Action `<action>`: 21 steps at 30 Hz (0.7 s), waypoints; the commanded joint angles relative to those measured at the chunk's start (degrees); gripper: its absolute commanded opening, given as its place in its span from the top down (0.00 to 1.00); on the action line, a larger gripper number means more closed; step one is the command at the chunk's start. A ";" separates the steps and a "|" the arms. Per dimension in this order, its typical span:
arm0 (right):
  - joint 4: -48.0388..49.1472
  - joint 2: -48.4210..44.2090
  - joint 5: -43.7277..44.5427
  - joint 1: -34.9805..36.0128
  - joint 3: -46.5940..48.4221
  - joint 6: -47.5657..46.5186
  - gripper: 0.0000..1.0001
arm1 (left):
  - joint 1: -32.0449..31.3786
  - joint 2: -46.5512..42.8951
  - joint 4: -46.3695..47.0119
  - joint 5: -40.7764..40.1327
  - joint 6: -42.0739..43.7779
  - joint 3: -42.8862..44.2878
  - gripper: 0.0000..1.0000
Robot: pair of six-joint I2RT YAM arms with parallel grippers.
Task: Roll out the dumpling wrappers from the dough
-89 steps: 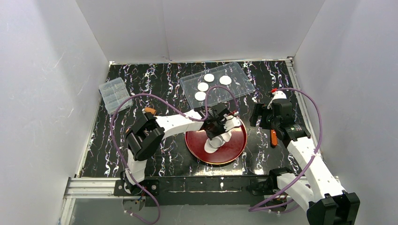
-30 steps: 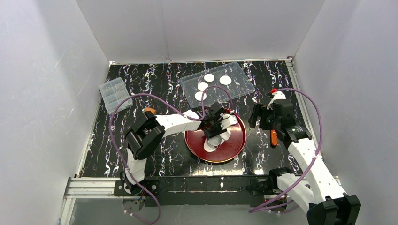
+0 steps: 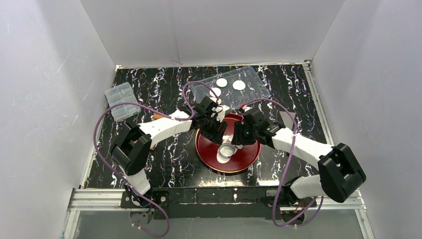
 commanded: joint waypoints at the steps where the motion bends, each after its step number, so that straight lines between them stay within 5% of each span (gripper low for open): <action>1: 3.26 2.68 0.63 1.73 3.88 0.24 0.56 | 0.06 0.37 1.78 2.96 -3.61 -0.64 0.50; 21: 1.53 5.68 5.74 7.00 3.33 -1.20 0.65 | -1.04 4.43 3.45 1.49 -5.28 -2.22 0.60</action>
